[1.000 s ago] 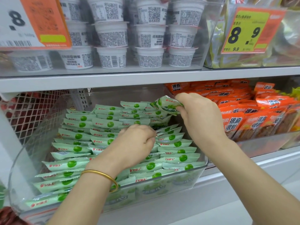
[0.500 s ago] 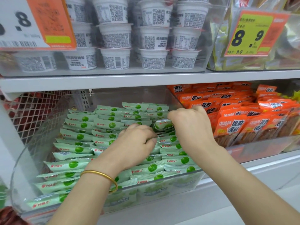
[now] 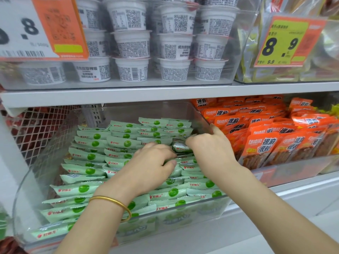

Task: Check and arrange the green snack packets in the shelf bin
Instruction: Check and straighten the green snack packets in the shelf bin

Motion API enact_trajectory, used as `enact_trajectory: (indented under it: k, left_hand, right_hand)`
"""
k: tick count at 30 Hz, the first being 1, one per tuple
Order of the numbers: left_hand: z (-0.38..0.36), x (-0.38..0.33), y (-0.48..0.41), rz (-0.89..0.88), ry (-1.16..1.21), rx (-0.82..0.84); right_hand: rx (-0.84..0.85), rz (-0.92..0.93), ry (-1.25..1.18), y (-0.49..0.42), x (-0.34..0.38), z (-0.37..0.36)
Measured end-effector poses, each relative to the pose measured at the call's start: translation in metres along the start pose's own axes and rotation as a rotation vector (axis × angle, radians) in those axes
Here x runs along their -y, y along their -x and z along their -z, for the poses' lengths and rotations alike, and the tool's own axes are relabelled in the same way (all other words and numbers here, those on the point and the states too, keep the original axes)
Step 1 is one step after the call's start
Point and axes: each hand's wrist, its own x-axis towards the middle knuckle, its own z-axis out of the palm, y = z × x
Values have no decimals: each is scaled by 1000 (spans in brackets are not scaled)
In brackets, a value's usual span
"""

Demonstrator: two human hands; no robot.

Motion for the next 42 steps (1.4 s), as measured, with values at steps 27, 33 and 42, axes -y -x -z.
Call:
enact_trajectory:
  k: [27, 33, 42]
  left_hand:
    - [1, 2, 0, 44, -6, -72]
    - [3, 5, 1, 82, -41, -96]
    - [5, 2, -2, 126, -64, -103]
  right_hand:
    - [-35, -203, -193, -33, 7, -27]
    - [-29, -232, -310, -41, 0, -32]
    - [281, -148, -428, -31, -3, -29]
